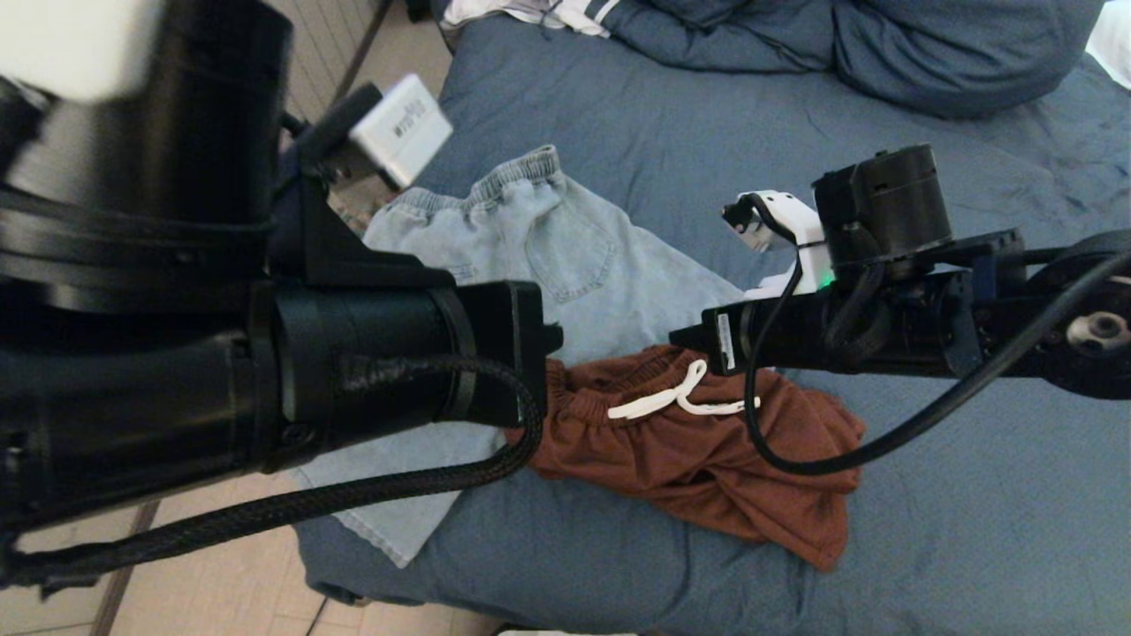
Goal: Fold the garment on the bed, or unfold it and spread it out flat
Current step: Unford the brown shorts
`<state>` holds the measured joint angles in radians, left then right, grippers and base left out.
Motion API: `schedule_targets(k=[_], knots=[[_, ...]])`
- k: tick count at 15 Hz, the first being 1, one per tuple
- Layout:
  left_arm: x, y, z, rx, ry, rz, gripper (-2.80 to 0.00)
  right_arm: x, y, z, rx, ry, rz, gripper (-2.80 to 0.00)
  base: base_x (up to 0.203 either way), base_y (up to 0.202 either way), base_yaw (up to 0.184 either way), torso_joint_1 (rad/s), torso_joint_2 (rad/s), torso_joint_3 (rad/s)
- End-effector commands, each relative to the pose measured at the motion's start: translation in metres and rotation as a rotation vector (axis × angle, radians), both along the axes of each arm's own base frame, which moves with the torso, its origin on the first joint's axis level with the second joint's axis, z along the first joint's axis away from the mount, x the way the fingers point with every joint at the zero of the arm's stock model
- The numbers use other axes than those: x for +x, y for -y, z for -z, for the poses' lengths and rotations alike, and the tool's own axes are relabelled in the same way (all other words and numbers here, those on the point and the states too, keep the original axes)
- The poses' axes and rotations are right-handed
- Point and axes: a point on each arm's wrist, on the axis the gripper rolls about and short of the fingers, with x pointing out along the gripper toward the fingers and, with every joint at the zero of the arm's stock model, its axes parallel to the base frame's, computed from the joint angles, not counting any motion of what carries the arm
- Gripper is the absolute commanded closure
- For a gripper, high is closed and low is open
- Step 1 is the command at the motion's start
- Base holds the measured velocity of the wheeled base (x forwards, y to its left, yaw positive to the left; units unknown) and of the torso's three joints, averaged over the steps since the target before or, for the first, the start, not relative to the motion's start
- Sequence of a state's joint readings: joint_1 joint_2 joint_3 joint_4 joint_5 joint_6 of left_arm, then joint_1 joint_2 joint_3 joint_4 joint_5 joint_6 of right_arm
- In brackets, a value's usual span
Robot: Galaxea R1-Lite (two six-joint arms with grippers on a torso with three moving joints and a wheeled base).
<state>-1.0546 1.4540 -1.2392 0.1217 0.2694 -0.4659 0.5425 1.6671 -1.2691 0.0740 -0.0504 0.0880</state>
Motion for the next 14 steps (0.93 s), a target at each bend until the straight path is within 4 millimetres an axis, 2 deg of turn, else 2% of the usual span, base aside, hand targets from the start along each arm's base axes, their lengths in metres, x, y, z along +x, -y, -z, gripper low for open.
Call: schedule_targets(k=[1,3,5,6,7,8,9,12,14], knots=[[0.027,0.005,0.030,0.062,-0.079,-0.067,0.00,0.016,0.005,0.008,-0.020,-0.017,0.035,0.00,0.000,0.000,0.000,0.000,0.00,0.000],[0.057,0.009,0.060,0.095,-0.141,-0.120,0.00,0.019,0.003,0.014,-0.028,-0.029,0.035,0.00,0.000,0.000,0.000,0.000,0.00,0.000],[0.078,0.022,0.091,0.127,-0.179,-0.132,0.00,0.026,-0.001,0.019,-0.035,-0.041,0.035,0.00,0.000,0.000,0.000,0.000,0.00,0.000],[0.087,0.031,0.106,0.138,-0.184,-0.135,0.00,0.028,-0.003,0.022,-0.041,-0.050,0.036,-2.80,0.000,0.000,0.000,0.000,0.00,0.000],[0.096,0.040,0.119,0.144,-0.184,-0.137,0.00,0.030,-0.004,0.025,-0.047,-0.056,0.035,-2.80,0.000,0.000,0.000,0.000,0.00,0.000],[0.103,0.048,0.131,0.151,-0.180,-0.136,-2.80,0.033,-0.005,0.029,-0.056,-0.063,0.034,-2.80,0.000,0.000,0.000,0.000,0.00,0.000],[0.110,0.055,0.141,0.157,-0.178,-0.134,-2.80,0.036,-0.005,0.034,-0.072,-0.070,0.029,-2.80,0.000,0.000,0.000,0.000,0.00,0.000],[0.132,0.074,0.151,0.146,-0.140,-0.131,-2.80,0.047,-0.010,0.045,-0.073,-0.027,0.020,-2.80,0.000,0.000,0.000,0.000,0.00,0.000],[0.154,0.066,0.144,0.135,-0.092,-0.171,-2.80,0.049,-0.011,0.049,-0.069,-0.015,0.017,-2.80,0.000,0.000,0.000,0.000,0.00,0.000]])
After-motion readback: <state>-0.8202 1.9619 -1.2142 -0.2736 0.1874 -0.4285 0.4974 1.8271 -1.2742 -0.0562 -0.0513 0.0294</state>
